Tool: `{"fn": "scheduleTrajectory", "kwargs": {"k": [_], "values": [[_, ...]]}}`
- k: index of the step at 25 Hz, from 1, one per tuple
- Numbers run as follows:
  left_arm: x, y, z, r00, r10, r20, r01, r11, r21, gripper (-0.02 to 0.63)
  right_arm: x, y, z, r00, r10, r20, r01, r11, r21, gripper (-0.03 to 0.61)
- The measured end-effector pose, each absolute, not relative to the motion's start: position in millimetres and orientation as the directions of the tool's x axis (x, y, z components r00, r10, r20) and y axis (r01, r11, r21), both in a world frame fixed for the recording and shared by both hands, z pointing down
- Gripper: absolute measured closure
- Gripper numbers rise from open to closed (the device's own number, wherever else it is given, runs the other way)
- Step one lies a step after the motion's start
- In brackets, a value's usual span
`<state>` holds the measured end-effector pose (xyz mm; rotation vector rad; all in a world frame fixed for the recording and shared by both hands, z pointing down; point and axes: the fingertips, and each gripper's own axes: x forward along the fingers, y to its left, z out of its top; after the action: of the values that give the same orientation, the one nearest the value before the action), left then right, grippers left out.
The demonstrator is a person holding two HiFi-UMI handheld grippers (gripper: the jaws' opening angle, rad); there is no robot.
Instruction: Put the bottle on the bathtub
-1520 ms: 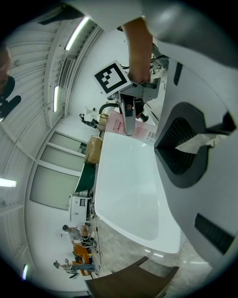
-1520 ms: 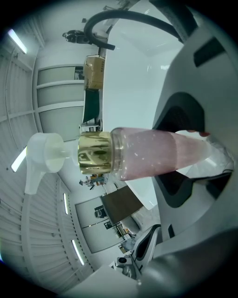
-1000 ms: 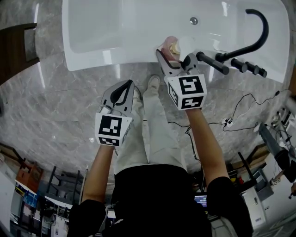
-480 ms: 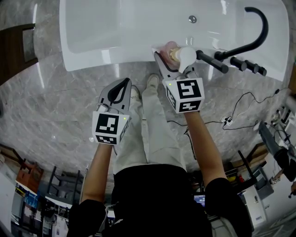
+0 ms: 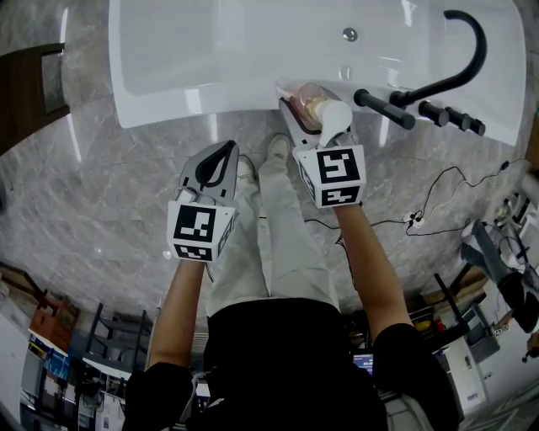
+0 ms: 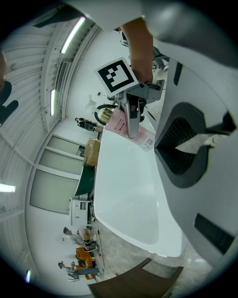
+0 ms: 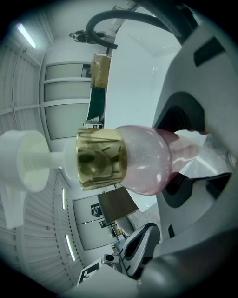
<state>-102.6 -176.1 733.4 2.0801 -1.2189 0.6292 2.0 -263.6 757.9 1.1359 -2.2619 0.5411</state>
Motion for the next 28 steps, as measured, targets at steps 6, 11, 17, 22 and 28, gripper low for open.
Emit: {"fn": "scheduleTrajectory", "kwargs": {"k": [6, 11, 17, 22, 28], "values": [[-103, -177, 732, 0.454, -0.585, 0.672, -0.887, -0.365, 0.282, 0.601, -3, -258, 758, -0.491, -0.592, 0.639, -0.809, 0.582, -0.083, 0.336], [-103, -178, 728, 0.455, -0.588, 0.669, -0.887, -0.366, 0.281, 0.601, -2, -257, 759, -0.494, -0.586, 0.643, -0.803, 0.59, -0.079, 0.336], [-110, -180, 721, 0.448, -0.597, 0.666, -0.891, -0.361, 0.275, 0.601, -8, -254, 760, -0.485, -0.576, 0.658, -0.795, 0.603, -0.059, 0.336], [-108, -184, 712, 0.451, -0.605, 0.656, -0.889, -0.367, 0.272, 0.601, -10, -252, 762, -0.474, -0.572, 0.669, -0.796, 0.603, -0.048, 0.336], [-110, -184, 707, 0.45, -0.606, 0.656, -0.889, -0.369, 0.269, 0.601, -8, -251, 761, -0.478, -0.567, 0.671, -0.811, 0.577, -0.091, 0.336]]}}
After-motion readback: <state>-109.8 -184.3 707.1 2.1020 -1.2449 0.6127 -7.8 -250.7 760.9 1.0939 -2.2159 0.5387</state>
